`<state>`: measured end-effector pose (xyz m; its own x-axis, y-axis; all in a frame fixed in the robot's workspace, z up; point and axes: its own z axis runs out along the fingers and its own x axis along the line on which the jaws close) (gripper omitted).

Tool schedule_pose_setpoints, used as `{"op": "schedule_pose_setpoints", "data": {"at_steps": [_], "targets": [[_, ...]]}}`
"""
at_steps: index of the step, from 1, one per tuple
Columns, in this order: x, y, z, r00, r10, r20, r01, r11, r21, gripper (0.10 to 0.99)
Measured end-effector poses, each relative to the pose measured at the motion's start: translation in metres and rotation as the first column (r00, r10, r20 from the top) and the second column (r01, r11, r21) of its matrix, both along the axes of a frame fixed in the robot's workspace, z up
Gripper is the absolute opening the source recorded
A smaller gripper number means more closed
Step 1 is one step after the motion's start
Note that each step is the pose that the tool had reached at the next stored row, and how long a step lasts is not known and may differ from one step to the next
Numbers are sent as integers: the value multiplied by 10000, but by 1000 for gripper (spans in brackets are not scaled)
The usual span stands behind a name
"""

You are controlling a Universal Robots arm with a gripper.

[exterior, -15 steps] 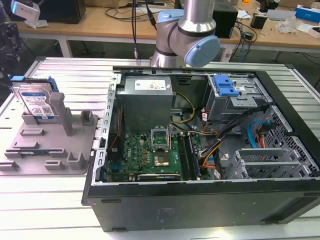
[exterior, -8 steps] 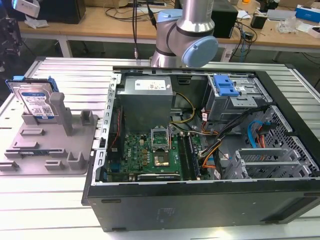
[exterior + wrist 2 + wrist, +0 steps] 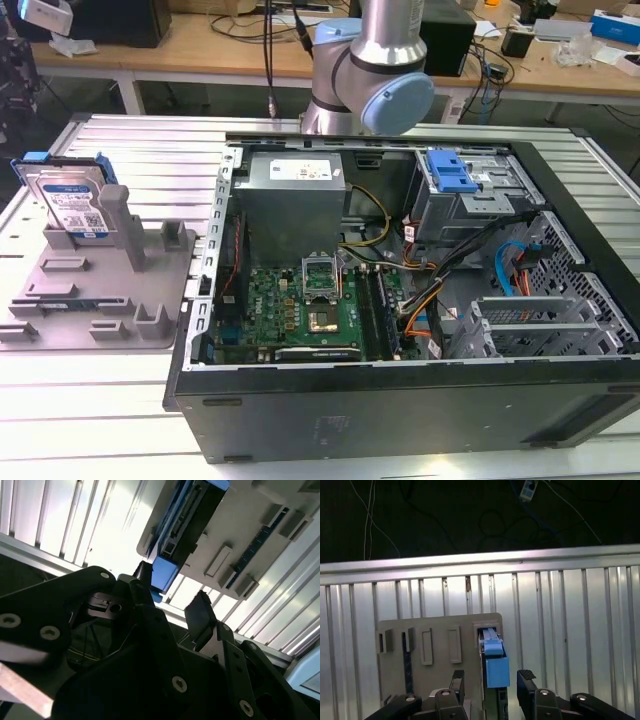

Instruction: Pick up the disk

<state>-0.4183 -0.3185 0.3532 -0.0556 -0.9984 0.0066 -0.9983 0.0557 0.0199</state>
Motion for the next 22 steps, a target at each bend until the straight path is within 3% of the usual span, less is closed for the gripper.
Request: {"op": "schedule_pose_setpoints", "data": {"at_steps": [2, 12, 22], "targets": [[0, 25, -21, 9994, 349, 37, -348, 9994, -8, 541], [0, 25, -32, 9993, 370, 38, -369, 9993, -18, 541], [-1, 25, -102, 9993, 370, 36, -370, 9993, -19, 541]]}}
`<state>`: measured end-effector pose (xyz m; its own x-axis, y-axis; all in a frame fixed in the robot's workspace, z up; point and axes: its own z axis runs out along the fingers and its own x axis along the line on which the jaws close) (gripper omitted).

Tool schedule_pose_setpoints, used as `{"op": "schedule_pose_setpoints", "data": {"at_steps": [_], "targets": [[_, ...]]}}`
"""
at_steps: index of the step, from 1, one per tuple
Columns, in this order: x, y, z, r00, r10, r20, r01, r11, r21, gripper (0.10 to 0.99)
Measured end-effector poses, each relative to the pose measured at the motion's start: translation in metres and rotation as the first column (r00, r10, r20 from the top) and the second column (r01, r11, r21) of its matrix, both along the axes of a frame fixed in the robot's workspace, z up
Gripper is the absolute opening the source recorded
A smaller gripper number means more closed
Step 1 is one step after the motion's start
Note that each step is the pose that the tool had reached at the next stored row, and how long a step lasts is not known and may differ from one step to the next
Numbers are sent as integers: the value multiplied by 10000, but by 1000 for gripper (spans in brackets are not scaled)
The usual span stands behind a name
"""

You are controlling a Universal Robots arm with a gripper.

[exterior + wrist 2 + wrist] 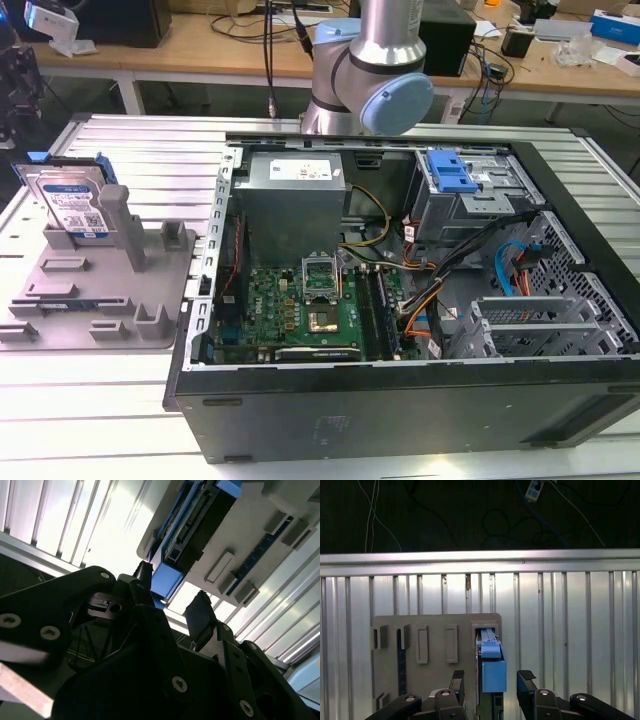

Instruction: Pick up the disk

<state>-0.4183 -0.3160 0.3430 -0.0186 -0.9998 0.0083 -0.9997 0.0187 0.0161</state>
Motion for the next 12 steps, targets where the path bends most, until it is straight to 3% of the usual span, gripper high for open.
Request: {"op": "schedule_pose_setpoints", "data": {"at_steps": [12], "targets": [[7, 0, -79, 10000, -1, 1, 1, 10000, 0, 541]]}}
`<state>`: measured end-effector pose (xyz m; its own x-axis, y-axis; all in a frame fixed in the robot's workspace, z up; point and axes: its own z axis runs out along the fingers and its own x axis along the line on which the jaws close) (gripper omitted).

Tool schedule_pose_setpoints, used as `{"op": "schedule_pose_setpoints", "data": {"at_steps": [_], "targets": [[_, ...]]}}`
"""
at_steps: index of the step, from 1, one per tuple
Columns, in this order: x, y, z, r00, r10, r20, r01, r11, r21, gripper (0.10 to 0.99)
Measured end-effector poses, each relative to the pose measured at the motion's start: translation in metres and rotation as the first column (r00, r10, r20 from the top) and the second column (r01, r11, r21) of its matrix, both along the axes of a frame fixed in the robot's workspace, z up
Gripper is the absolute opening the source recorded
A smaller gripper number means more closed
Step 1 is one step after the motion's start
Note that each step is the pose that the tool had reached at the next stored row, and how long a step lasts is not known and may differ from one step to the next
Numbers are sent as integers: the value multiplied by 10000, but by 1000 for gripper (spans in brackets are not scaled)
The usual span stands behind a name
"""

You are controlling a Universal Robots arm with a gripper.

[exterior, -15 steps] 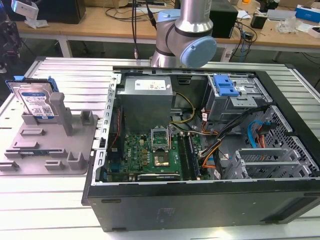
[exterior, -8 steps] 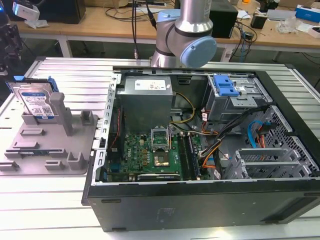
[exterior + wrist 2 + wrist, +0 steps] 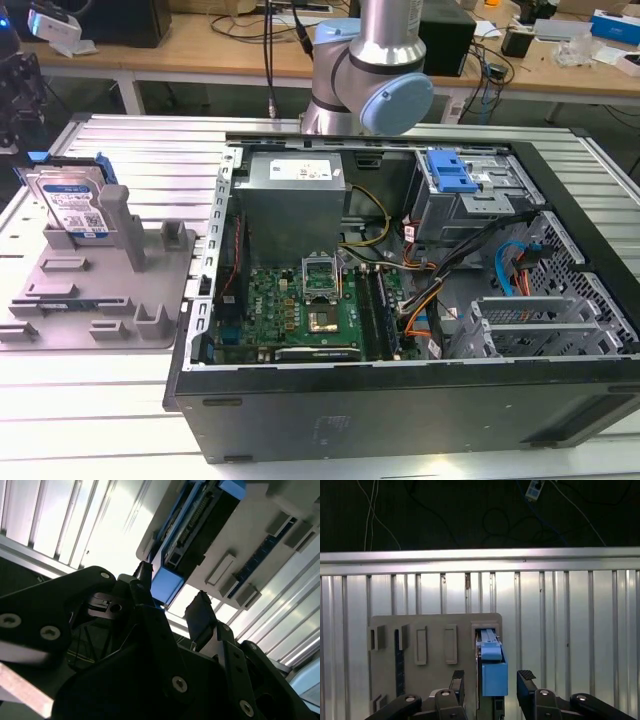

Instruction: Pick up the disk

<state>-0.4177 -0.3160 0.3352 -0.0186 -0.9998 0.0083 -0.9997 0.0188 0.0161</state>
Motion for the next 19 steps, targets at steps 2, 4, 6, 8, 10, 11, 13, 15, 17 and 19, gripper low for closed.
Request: {"op": "schedule_pose_setpoints", "data": {"at_steps": [2, 4, 6, 8, 10, 11, 13, 15, 17, 19], "targets": [[2, 0, -18, 10000, 1, 0, -1, 10000, 0, 541], [3, 0, -32, 10000, 0, 0, 0, 10000, 0, 541], [4, 0, -47, 10000, 0, -1, 0, 10000, 0, 541], [6, 0, -63, 10000, 0, -1, 0, 10000, -1, 541], [8, 0, -82, 10000, 0, 0, 0, 10000, 0, 541], [9, 0, -92, 10000, 0, 0, 0, 10000, 0, 541], [10, 0, -108, 10000, 0, -1, 0, 10000, 0, 541], [9, 0, -122, 10000, 0, -1, 0, 10000, 0, 541], [10, 0, -137, 10000, 1, -1, -1, 10000, 0, 541], [10, 0, -153, 10000, 0, 0, 0, 10000, 0, 541]]}}
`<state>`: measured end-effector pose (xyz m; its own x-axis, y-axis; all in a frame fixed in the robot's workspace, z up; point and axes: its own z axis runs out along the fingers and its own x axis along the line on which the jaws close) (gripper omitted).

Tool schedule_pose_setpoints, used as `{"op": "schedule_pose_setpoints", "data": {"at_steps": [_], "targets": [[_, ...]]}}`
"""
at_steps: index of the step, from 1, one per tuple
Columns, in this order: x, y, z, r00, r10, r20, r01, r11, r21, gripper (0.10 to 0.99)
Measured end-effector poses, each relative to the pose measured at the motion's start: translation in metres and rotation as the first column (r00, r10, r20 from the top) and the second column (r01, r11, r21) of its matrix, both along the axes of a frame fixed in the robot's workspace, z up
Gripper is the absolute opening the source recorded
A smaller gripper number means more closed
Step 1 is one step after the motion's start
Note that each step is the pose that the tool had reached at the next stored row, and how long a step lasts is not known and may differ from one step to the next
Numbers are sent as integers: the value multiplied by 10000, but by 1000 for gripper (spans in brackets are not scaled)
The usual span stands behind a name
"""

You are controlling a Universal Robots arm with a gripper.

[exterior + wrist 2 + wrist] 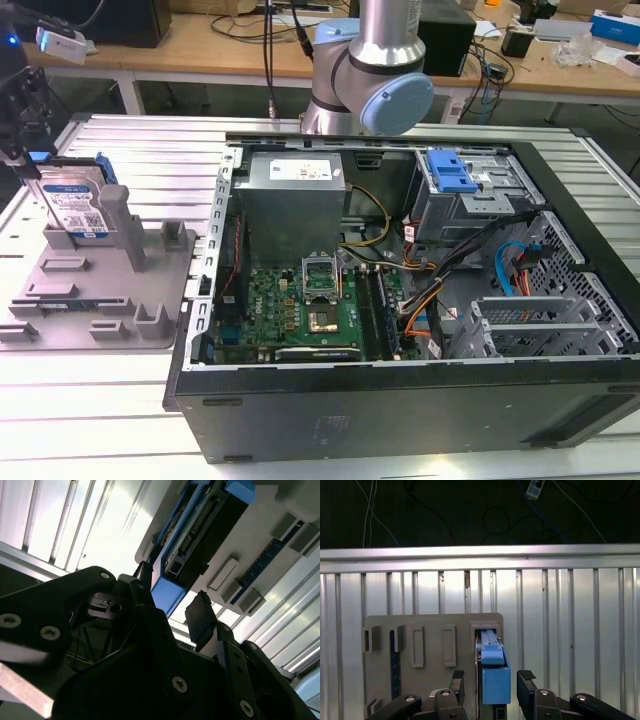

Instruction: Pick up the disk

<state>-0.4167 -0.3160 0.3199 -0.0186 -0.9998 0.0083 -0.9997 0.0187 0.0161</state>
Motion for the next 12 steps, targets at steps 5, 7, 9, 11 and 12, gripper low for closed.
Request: {"op": "schedule_pose_setpoints", "data": {"at_steps": [5, 7, 9, 11, 12], "targets": [[0, 0, -39, 10000, 0, 0, 0, 10000, 0, 541], [0, 0, -54, 10000, 0, 0, 0, 10000, 0, 541], [0, 0, -75, 10000, 0, -1, 0, 10000, 0, 541], [0, 0, -94, 10000, 0, 0, 0, 10000, 0, 541], [0, 0, -100, 10000, 0, -1, 0, 10000, -1, 541]]}}
